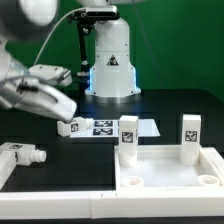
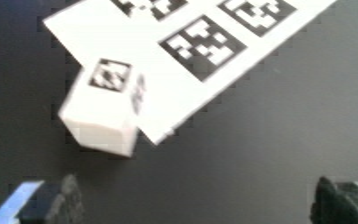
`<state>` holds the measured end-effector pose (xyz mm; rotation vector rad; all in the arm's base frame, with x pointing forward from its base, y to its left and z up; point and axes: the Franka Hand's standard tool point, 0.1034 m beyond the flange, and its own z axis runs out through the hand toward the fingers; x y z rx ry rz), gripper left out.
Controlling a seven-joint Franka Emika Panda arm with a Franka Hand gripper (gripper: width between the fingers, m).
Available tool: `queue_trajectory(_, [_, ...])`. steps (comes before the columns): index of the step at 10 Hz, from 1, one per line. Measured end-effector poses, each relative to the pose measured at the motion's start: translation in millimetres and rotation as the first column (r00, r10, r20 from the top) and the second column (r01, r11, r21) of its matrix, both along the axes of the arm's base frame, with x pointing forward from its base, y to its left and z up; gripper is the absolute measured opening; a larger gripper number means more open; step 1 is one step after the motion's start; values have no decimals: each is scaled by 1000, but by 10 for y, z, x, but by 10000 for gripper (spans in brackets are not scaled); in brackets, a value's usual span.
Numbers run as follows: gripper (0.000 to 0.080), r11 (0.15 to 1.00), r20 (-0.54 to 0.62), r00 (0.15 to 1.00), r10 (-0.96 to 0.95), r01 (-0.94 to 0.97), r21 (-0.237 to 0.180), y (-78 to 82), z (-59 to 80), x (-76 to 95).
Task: Assemble square table
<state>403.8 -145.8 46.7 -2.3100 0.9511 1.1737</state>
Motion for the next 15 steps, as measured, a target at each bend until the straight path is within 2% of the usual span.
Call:
queue_trajectory(1, [649, 999, -55, 998, -4, 6, 38, 43, -24, -129])
queue_trajectory(2, [649, 999, -62, 998, 1, 2, 42, 38, -45, -109])
queue_trajectory(4, [649, 999, -63, 998, 1, 2, 43, 38, -59, -126])
queue_trajectory(7, [649, 998, -118, 993, -26, 32, 49, 37, -258, -506])
queue_trajectory(8, [649, 998, -125, 992, -29, 36, 47, 48, -302, -573])
queue_trajectory(11, [649, 996, -153, 986, -69, 76, 37, 206, -395, -685])
queue_trajectory(12, [649, 997, -151, 986, -66, 73, 38, 198, -395, -683])
queue_trajectory(14, [398, 997, -152, 986, -65, 72, 38, 202, -399, -686])
queue_trajectory(15, [398, 997, -153, 986, -65, 72, 38, 202, -400, -687])
